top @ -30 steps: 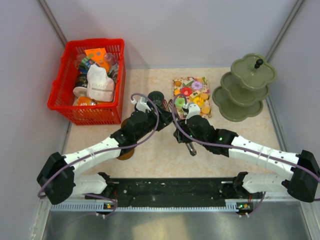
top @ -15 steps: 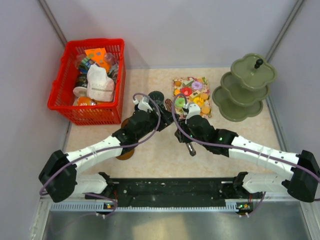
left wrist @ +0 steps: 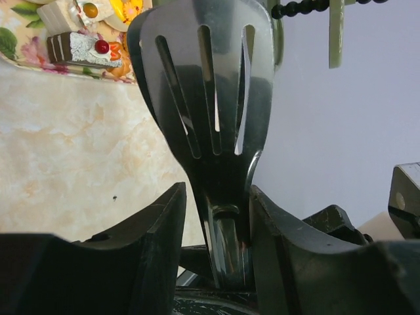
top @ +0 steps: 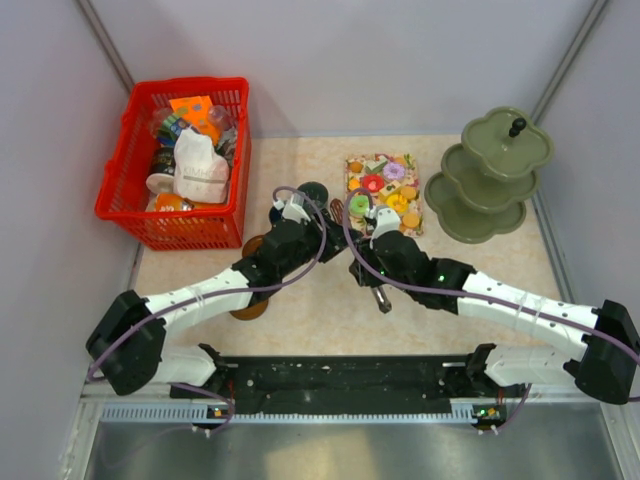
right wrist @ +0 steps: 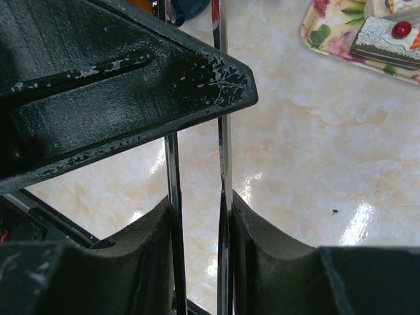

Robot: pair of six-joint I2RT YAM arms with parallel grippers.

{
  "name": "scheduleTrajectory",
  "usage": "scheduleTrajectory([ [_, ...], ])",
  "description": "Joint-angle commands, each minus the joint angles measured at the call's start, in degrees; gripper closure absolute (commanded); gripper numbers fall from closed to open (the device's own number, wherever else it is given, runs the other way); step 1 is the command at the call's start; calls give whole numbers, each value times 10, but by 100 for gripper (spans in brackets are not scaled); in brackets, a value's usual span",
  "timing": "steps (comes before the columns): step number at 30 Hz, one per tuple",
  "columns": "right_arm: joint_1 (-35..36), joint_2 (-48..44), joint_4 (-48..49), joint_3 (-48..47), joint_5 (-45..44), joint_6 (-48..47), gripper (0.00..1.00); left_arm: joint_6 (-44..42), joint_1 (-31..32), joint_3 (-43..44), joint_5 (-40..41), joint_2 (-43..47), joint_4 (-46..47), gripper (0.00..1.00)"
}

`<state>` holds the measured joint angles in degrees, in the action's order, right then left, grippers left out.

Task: Serve the afternoon tea
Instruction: Pick up the clamp from the center of the board.

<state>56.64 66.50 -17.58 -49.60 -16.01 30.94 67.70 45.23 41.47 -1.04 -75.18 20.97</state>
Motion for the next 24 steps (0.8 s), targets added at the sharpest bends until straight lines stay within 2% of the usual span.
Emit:
scheduleTrajectory([
  [1,14,0,15,-22,-1,-11,68,12,1,15,-12,-1,49,56],
  [5,14,3,16,-23,0,-13,68,19,1,7,-11,0,63,67],
  [9,15,4,15,-25,4,-15,68,22,2,3,-14,0,76,85],
  [13,15,0,14,-25,1,-14,69,27,1,-8,-14,1,96,98],
  [19,14,2,13,-33,10,-14,69,35,1,-18,-15,-1,115,100],
  [24,15,18,9,-44,16,-17,57,43,1,-23,-23,-5,137,100],
])
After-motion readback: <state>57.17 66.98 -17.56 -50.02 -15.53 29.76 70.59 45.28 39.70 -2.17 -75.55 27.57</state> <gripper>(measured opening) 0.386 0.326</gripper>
